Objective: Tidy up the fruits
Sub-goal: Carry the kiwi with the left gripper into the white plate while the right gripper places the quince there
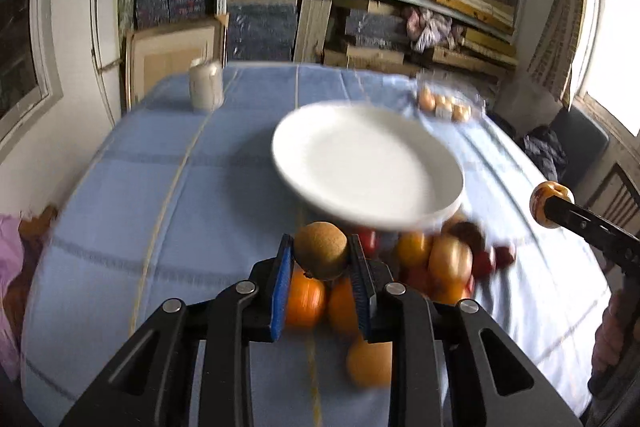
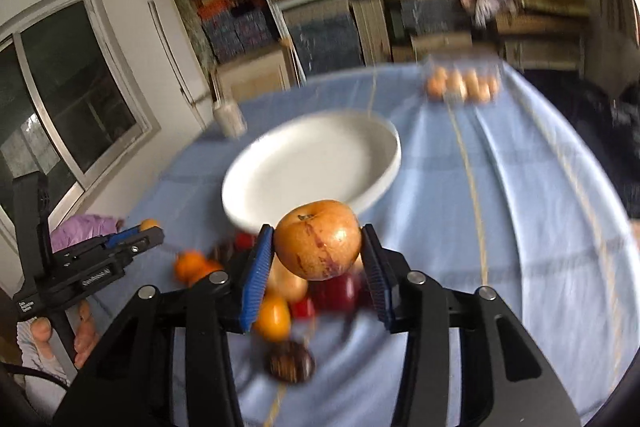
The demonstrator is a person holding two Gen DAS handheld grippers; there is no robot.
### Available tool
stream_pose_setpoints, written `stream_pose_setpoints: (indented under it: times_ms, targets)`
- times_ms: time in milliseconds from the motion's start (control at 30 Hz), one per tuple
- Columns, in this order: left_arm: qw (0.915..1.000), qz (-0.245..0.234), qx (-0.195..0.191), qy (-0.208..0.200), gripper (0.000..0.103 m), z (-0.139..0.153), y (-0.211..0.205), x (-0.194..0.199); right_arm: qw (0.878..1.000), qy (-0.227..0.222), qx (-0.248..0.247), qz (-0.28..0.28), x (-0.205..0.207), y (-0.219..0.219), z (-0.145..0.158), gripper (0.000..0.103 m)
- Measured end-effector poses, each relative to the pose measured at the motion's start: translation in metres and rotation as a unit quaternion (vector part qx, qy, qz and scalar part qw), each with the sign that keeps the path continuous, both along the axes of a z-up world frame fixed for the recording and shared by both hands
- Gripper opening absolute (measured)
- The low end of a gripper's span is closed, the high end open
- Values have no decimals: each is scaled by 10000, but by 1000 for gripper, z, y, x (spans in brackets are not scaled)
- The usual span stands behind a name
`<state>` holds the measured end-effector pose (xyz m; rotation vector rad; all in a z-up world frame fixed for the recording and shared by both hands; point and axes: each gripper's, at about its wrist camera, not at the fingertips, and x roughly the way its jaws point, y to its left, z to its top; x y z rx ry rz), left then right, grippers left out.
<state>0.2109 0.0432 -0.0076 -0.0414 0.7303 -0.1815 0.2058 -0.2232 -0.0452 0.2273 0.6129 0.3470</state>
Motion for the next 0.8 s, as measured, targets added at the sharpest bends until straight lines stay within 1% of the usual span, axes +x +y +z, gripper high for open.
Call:
stream_pose_setpoints:
  times_ms: [67, 133, 167, 233, 333, 467, 600, 633, 667, 700, 733, 767, 800]
  targets:
    - [10000, -12, 12, 39, 27, 2, -8, 21, 9999, -54, -107, 26, 21, 8, 7, 43]
    - [9998, 49, 69, 173, 27, -4, -18, 48, 9998, 91, -168, 41, 51, 18, 3, 43]
    - [9995, 67, 41, 306, 27, -11, -21, 63, 9996, 217, -176, 47, 68, 23, -3, 43]
    - [9990, 114, 9, 441, 27, -19, -24, 81, 9988, 430, -219, 29, 93, 30, -16, 43]
    - [9982, 164, 143, 555, 27, -32, -29, 100, 9973, 678, -283, 23, 121, 38, -32, 43]
    - [9976, 128, 244, 638, 27, -42, -32, 110, 9952, 755, -619, 18, 136, 48, -45, 44]
    - [9966, 74, 198, 791, 28, -55, -31, 118, 9949, 637, -780, -55, 137, 50, -50, 45]
    - [9967, 44, 194, 787, 31, -57, -31, 117, 9948, 606, -811, -46, 137, 49, -50, 45]
    - [9969, 11, 178, 768, 37, -55, -31, 117, 9950, 569, -819, -49, 136, 48, -49, 45]
    - [9972, 17, 143, 732, 41, -53, -30, 115, 9957, 488, -782, -73, 133, 44, -45, 45]
    - [9976, 40, 114, 681, 49, -51, -29, 114, 9966, 396, -711, -98, 130, 40, -41, 45]
    - [9981, 74, 79, 611, 56, -48, -26, 111, 9977, 267, -610, -142, 125, 35, -35, 45]
    - [9984, 101, 32, 558, 58, -45, -24, 109, 9987, 52, -457, -234, 117, 26, -24, 45]
